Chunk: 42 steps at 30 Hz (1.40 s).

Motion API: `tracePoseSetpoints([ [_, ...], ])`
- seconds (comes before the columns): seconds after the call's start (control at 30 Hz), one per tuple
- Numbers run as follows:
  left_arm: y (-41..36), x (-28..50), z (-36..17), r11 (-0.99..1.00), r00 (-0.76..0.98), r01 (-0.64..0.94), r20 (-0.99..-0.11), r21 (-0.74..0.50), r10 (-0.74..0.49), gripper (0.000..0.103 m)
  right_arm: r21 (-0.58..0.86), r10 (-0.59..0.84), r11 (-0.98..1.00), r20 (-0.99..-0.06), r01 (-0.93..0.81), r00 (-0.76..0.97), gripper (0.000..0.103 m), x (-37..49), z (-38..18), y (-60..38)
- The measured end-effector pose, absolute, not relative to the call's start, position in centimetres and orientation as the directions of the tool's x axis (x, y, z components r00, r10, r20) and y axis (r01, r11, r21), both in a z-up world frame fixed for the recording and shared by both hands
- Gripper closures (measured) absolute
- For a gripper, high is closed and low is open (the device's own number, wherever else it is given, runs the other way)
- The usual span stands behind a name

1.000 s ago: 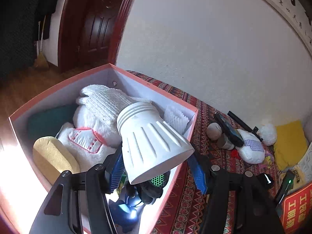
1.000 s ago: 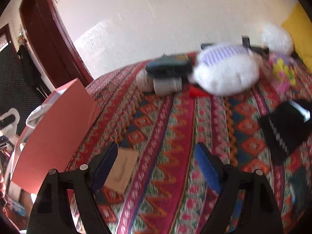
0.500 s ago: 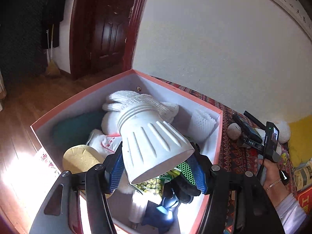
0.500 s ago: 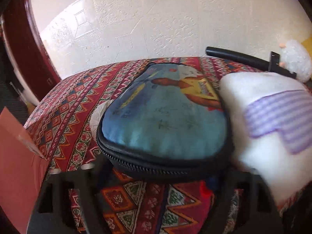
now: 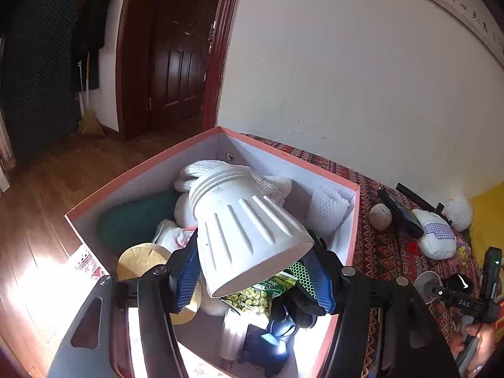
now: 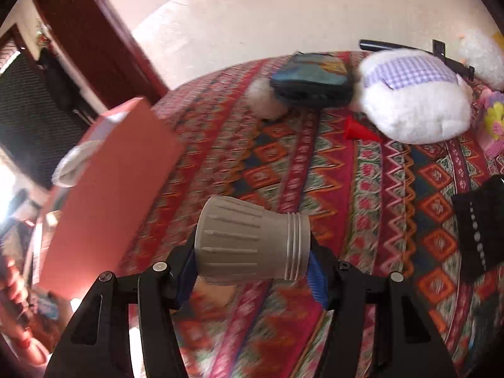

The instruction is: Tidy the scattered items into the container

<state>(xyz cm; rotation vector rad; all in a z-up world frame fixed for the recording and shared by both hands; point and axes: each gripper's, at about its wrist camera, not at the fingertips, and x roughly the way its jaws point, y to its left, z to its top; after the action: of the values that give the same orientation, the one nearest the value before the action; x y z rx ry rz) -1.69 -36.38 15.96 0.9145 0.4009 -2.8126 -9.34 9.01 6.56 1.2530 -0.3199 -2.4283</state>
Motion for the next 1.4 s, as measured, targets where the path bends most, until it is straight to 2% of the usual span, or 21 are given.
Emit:
tracePoseSetpoints([
  [0.17,-38.1,-2.2,16.3,-0.94,-0.799,0.237,-0.6,-0.244,-0.046,0.043,0.382,-0.56,-0.828,-0.614,0.412,-0.556,0.046,-7.4,15.0,3.4],
  [0.27,-39.9,-2.9,15.7,-0.928,-0.776,0.263,-0.629,-0.264,-0.041,0.021,0.374,-0.646,-0.76,-0.527,0.532,-0.552,0.046,-7.3,19.9,-1.8],
  [0.33,-41.3,-2.7,15.5,-0.909,-0.768,0.319,-0.635,-0.268,-0.082,0.02,0.359,-0.668,-0.74,-0.488,0.569,-0.561,0.044,-7.4,22.0,-5.1],
  [0.37,-42.1,-2.5,15.5,-0.898,-0.767,0.34,-0.635,-0.278,-0.094,0.02,0.351,-0.674,-0.735,-0.476,0.58,-0.565,0.038,-7.7,22.8,-6.8],
  [0.4,-43.0,-2.2,15.6,-0.886,-0.768,0.358,-0.632,-0.295,-0.1,0.02,0.347,-0.678,-0.732,-0.466,0.587,-0.569,0.023,-7.7,23.3,-8.2],
  [0.43,-43.9,-1.8,15.7,-0.873,-0.771,0.374,-0.628,-0.312,-0.106,0.02,0.342,-0.677,-0.732,-0.453,0.589,-0.58,0.018,-7.7,23.7,-9.4],
  [0.5,-45.4,-1.1,16.0,-0.85,-0.776,0.405,-0.619,-0.337,-0.125,0.019,0.339,-0.687,-0.724,-0.434,0.601,-0.583,0.018,-7.5,24.2,-10.9],
  [0.73,-47.2,-0.2,16.5,-0.813,-0.795,0.434,-0.59,-0.389,-0.142,0.019,0.374,-0.682,-0.731,-0.41,0.571,-0.605,0.018,-5.5,23.9,-8.3],
  [0.83,-45.5,-0.7,16.8,-0.835,-0.802,0.404,-0.583,-0.373,-0.127,0.019,0.423,-0.648,-0.754,-0.355,0.502,-0.674,0.018,-4.1,23.6,-3.3],
  [0.97,-41.2,-1.6,17.5,-0.886,-0.813,0.327,-0.575,-0.329,-0.087,0.019,0.566,-0.569,-0.749,-0.282,0.344,-0.773,0.017,-1.7,21.1,5.9],
  [1.07,-36.5,-2.6,17.4,-0.918,-0.812,0.248,-0.583,-0.31,-0.023,0.019,0.612,-0.434,-0.772,-0.314,0.169,-0.845,0.017,0.1,17.5,12.5],
  [1.17,-30.6,-3.7,17.0,-0.943,-0.803,0.147,-0.593,-0.298,0.062,0.019,0.679,-0.356,-0.733,-0.339,0.036,-0.871,0.017,2.4,11.9,18.0],
  [1.23,-25.7,-4.6,16.5,-0.975,-0.792,0.07,-0.606,-0.211,0.074,0.019,0.703,-0.272,-0.7,-0.426,-0.126,-0.863,0.016,2.8,8.2,21.4],
  [1.27,-22.8,-5.2,16.0,-0.99,-0.787,0.034,-0.614,-0.139,0.059,0.019,0.736,-0.275,-0.652,-0.456,-0.185,-0.846,0.016,2.3,6.8,22.9],
  [1.33,-17.5,-6.8,14.5,-1.0,-0.784,-0.028,-0.62,0.003,0.02,0.019,0.814,-0.324,-0.556,-0.4,-0.17,-0.857,0.016,1.6,5.4,25.3],
  [1.4,-12.5,-9.6,12.0,-0.988,-0.752,-0.101,-0.659,0.12,-0.003,0.019,0.823,-0.302,-0.541,-0.385,-0.176,-0.872,0.016,1.2,5.6,26.6],
])
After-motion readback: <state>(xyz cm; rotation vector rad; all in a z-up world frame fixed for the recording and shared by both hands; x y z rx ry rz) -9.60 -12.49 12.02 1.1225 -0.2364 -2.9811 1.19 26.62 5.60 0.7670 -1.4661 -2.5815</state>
